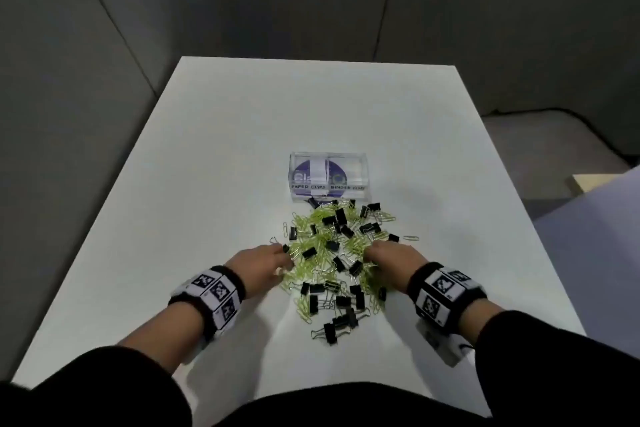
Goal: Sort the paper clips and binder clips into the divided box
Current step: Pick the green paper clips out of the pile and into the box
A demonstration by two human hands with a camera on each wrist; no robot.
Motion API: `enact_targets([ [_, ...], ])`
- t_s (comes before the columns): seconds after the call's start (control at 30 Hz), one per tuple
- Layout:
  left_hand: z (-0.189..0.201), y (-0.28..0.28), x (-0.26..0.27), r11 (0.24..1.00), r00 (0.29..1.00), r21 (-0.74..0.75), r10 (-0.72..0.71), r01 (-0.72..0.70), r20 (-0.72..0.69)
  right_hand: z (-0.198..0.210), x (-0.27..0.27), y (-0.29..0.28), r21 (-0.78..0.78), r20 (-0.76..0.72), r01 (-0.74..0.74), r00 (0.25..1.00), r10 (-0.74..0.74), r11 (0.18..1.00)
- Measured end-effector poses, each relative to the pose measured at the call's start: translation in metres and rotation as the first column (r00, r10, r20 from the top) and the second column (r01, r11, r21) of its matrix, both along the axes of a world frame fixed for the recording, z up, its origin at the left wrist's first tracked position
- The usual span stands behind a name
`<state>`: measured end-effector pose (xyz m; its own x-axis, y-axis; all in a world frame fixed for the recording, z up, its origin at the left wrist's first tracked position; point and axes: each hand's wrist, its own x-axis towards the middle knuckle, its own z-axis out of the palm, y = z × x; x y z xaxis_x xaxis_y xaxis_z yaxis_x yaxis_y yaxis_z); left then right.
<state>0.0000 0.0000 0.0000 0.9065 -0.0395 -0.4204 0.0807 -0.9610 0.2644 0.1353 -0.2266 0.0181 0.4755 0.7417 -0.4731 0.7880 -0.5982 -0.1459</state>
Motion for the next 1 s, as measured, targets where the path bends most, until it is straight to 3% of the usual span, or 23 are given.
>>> enact_targets([
  [0.1,-0.01,-0.018,0.006,0.996,0.994,0.002,-0.094,0.094,0.056,-0.007,-0.011,0.001,-0.013,0.013,0.034,0.999,-0.033,0.999],
  [0.2,-0.021,-0.03,0.001,0.998,0.994,-0.013,-0.061,0.062,0.088,-0.015,-0.02,-0.008,-0.039,0.0,0.078,0.997,-0.078,0.996],
  [0.33,-0.022,-0.036,0.005,1.0,0.99,-0.03,0.001,0.003,0.14,-0.021,-0.022,-0.009,0.075,0.012,0.093,0.996,-0.094,0.993],
  [0.6,-0.016,-0.027,0.004,1.0,0.994,0.015,0.018,-0.02,0.106,-0.017,-0.014,-0.024,0.074,-0.014,0.118,0.993,-0.117,0.99],
  [0.7,-0.017,-0.023,-0.001,0.996,0.992,-0.006,0.087,-0.086,0.095,-0.02,-0.019,-0.036,0.018,-0.033,0.087,0.996,-0.087,0.996],
  [1.0,-0.026,-0.016,-0.002,0.978,0.98,-0.082,0.195,-0.192,0.033,-0.038,-0.023,-0.023,0.082,0.042,0.083,0.995,-0.087,0.993],
])
